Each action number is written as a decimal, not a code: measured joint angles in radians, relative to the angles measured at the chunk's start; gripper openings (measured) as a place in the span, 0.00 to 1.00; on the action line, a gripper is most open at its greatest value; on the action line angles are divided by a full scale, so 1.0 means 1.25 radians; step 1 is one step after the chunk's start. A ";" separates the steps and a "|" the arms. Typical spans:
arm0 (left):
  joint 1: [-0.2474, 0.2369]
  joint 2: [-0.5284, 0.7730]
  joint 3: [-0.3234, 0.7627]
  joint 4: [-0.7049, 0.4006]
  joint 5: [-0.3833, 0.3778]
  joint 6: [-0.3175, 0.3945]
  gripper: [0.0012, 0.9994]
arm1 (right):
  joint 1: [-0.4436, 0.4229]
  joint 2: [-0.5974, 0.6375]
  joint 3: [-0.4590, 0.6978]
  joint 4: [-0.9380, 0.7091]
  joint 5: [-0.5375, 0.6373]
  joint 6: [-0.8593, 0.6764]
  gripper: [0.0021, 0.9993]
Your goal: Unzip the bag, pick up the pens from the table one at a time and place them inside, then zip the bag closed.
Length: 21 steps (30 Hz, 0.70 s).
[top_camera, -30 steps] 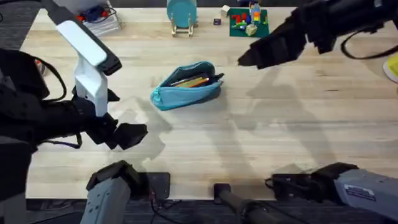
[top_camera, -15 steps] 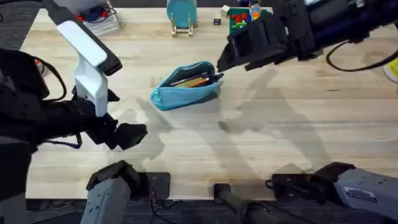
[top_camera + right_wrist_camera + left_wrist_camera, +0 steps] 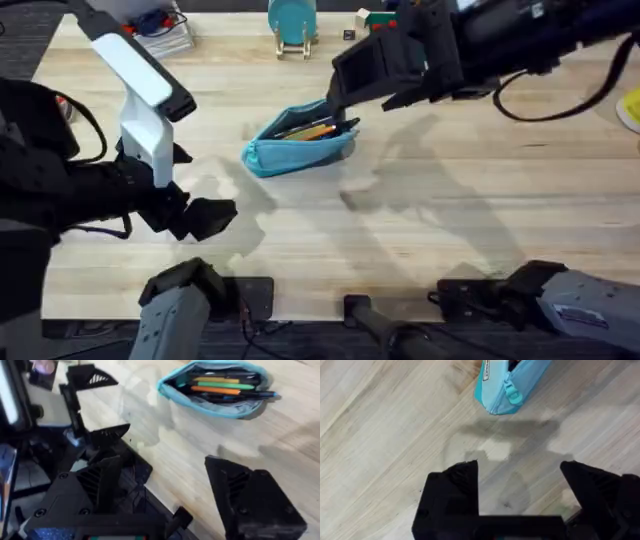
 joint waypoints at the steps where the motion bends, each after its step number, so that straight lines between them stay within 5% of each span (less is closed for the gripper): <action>1: 0.000 0.000 0.000 0.000 0.000 0.000 0.99 | 0.001 0.000 0.000 0.003 0.009 0.009 1.00; 21: 0.000 0.000 0.000 0.000 0.000 0.000 0.99 | 0.113 0.000 -0.141 0.247 0.054 0.201 1.00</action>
